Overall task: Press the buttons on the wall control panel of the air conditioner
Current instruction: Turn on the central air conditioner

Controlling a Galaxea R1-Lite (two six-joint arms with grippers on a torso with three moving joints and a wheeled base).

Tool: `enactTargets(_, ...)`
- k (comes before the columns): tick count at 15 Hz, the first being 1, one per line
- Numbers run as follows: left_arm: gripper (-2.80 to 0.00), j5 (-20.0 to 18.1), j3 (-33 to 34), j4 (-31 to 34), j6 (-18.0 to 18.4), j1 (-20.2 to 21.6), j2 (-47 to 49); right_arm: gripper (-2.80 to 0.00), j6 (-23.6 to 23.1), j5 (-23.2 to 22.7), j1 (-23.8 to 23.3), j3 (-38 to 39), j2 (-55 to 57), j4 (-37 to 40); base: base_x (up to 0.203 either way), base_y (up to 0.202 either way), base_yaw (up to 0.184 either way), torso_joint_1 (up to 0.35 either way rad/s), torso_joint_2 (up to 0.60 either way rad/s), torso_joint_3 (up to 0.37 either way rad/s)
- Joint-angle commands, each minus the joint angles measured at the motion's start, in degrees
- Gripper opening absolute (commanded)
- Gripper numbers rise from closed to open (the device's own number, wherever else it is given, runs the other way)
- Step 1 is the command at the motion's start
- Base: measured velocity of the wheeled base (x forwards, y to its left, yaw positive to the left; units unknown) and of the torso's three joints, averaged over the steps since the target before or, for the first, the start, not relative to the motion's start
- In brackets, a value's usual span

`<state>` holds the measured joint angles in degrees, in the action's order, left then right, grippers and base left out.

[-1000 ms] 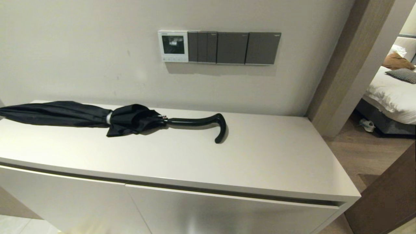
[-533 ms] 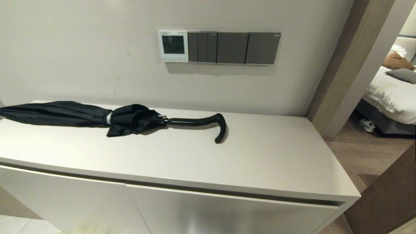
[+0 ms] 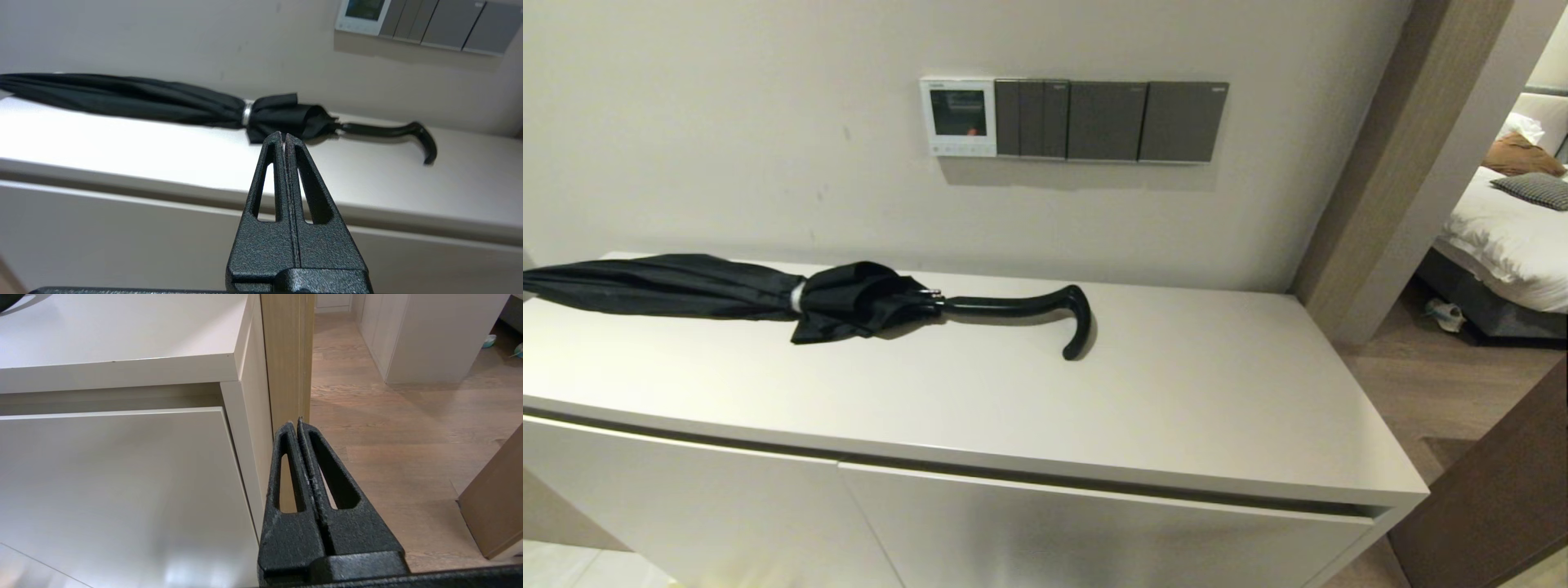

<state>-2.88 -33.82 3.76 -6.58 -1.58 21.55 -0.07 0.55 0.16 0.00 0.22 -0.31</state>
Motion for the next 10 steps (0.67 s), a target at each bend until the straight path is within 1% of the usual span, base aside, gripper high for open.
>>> enactTargets(1, -2.8, -0.7, -4.5, -2.4, -0.9, -0.4, 14.8, -2.8, -0.1, 0.0, 0.0, 0.2, 0.0, 0.0, 0.0, 0.0, 0.0, 0.0, 0.0, 0.0)
enactTargets(3, -2.8, -3.0, -9.6, -5.9, -2.9, -0.5, 26.2, -2.8, 0.0, 0.0, 0.0, 0.2, 0.0, -0.1, 0.0, 0.0, 0.0, 0.0, 0.0, 0.0)
enactTargets(5, -2.8, -5.9, -14.5, -8.5, -4.9, -0.6, 35.2, -2.8, 0.0, 0.0, 0.0, 0.2, 0.0, -0.1, 0.0, 0.0, 0.0, 0.0, 0.0, 0.0)
enactTargets(6, -2.8, -7.4, -17.0, -9.8, -5.8, -0.6, 38.2, -2.8, 0.0, 0.0, 0.0, 0.2, 0.0, -0.1, 0.0, 0.0, 0.0, 0.0, 0.0, 0.0)
enactTargets(9, -2.8, -10.7, -24.5, -11.7, -6.5, -0.9, 48.8, -2.8, 0.0, 0.0, 0.0, 0.2, 0.0, -0.1, 0.0, 0.0, 0.0, 0.0, 0.0, 0.0)
enactTargets(10, -2.8, -11.9, -26.9, -12.2, -6.7, -1.1, 50.9, -2.8, 0.0, 0.0, 0.0, 0.2, 0.1, -0.1, 0.0, 0.0, 0.0, 0.0, 0.0, 0.0)
